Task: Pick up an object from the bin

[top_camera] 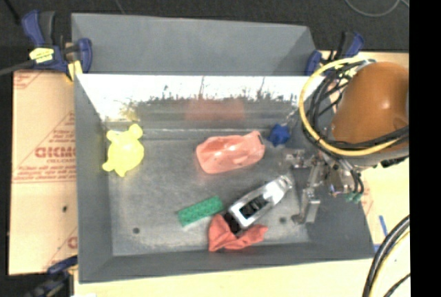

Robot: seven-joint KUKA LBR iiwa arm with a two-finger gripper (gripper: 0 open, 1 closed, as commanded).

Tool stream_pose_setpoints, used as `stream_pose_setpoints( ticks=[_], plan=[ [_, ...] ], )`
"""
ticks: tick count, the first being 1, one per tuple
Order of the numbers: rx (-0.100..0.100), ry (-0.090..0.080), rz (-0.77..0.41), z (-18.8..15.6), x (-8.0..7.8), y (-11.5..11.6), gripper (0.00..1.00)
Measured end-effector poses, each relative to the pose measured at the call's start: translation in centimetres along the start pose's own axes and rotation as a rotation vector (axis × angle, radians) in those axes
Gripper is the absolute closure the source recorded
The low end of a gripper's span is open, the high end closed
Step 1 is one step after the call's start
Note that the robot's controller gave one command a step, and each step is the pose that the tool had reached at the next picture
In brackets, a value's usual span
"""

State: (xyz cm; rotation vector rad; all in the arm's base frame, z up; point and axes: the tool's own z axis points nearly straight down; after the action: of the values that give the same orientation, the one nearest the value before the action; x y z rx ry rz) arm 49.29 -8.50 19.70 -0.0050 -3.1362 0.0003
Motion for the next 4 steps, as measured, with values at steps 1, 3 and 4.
stream_pose_setpoints(
  ticks=[1, 3, 4],
  plan=[
    [0.001, -0.007, -0.003, -0.4, -0.1, 0.0, 0.00],
    [0.001, -0.002, -0.090, 6.0, -1.8, 2.6, 0.00],
    [0.002, -0.011, -0.119, 6.2, -2.0, 5.0, 0.00]
  ],
)
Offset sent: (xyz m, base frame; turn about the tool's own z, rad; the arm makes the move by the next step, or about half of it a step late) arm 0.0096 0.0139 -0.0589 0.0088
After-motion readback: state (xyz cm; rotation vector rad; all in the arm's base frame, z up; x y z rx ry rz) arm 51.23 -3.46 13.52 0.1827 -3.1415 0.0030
